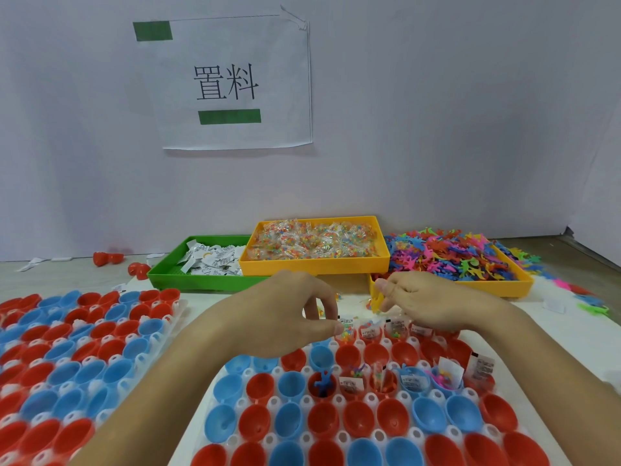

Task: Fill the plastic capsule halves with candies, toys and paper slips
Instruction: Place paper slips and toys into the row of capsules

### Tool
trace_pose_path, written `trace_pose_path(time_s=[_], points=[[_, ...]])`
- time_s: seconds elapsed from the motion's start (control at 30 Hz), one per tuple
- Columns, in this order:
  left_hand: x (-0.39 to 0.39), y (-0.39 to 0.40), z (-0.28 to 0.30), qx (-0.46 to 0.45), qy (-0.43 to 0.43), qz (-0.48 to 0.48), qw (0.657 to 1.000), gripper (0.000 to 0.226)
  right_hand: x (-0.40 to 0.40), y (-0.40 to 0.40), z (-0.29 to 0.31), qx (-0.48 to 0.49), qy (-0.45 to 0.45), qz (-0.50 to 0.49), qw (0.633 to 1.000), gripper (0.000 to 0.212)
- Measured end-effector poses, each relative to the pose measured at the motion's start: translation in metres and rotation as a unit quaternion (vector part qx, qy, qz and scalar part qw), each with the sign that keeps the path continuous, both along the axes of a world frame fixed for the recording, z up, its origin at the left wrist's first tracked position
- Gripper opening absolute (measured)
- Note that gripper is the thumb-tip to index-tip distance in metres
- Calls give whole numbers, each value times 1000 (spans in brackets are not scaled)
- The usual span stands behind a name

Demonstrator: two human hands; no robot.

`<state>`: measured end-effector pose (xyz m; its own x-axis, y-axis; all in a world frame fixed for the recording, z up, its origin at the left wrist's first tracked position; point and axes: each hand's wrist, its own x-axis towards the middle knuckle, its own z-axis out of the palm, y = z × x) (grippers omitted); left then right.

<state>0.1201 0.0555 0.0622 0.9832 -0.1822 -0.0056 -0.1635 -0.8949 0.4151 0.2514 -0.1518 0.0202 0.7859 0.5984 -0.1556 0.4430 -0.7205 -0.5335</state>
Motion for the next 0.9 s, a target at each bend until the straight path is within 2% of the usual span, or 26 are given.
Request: trace_pose_path(time_s=[0.17, 0.27, 0.33, 0.47, 0.6, 0.77, 0.9], points=[[0, 0, 1, 1, 0, 3, 1000, 18, 2, -4, 6, 59, -75, 2, 995, 54], [0, 0, 1, 0, -1, 3, 1000, 18, 1, -5, 8, 96, -143, -3, 985, 29], [0, 1, 1, 0, 0, 2, 1000, 17, 0, -5, 9, 127, -147, -21, 981, 6], [0, 0, 1, -7, -4, 1, 1000, 15, 2, -6, 6, 126, -170, -46, 976, 13], [-1, 0, 2, -4, 0, 5, 1000, 16, 3, -9, 6, 121, -172, -43, 977, 29], [-2, -1, 3, -8, -7, 6, 1000, 15, -1, -9, 12, 177, -122, -26, 976, 36], [0, -4, 3, -31, -60, 29, 997, 13, -11, -7, 23, 240, -50, 20, 969, 35]])
